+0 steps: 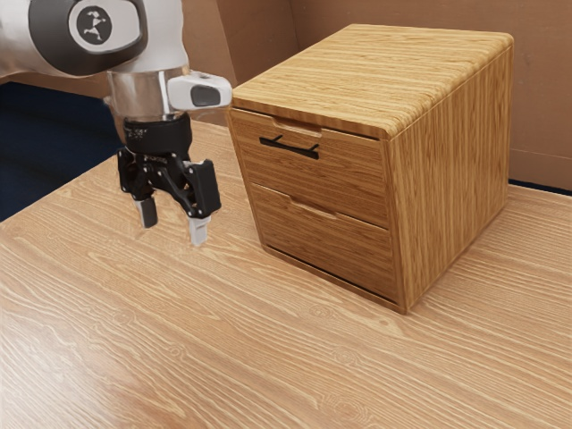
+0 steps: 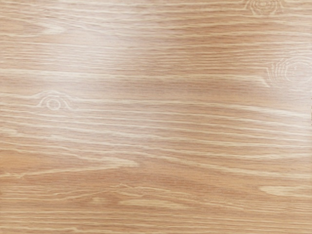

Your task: Pull the drawer handle with one arm to open the drawer

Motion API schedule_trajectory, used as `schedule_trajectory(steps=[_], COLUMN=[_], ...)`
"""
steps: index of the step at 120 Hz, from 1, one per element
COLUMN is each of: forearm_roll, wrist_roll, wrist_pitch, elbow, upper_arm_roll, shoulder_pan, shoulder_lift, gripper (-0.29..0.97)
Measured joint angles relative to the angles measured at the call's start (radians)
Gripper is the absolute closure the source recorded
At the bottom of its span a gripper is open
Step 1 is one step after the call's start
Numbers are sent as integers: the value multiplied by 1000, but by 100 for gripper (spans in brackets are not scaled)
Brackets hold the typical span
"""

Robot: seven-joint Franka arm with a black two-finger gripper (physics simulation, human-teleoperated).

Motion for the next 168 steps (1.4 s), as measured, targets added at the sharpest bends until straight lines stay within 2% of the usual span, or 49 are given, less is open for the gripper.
schedule_trajectory(steps=[14,32,40,47,58,71,87,90,95,99,106,115,139,168], forearm_roll=[3,2,6,-3,-13,-3,14,12,-7,-19,-34,-46,-68,-92], wrist_roll=[3,2,-30,-120,-309,-502,-698,-730,-780,-818,-879,-950,-1101,-1229], wrist_pitch=[112,187,178,169,226,317,414,447,546,615,726,877,1169,1354], elbow=[-1,0,95,164,186,165,148,92,-148,-268,-415,-542,-615,-616], upper_arm_roll=[-1,0,-16,-49,-96,-101,-99,-95,-53,-34,-18,-10,-9,-26], shoulder_pan=[23,55,86,113,54,-1,9,16,23,59,85,94,94,92], shoulder_lift=[0,-2,-63,-100,-87,-54,-51,-68,-195,-267,-350,-382,-313,-235], gripper=[0,0,0,0,0,0,0,0,0,0,0,0,0,0])
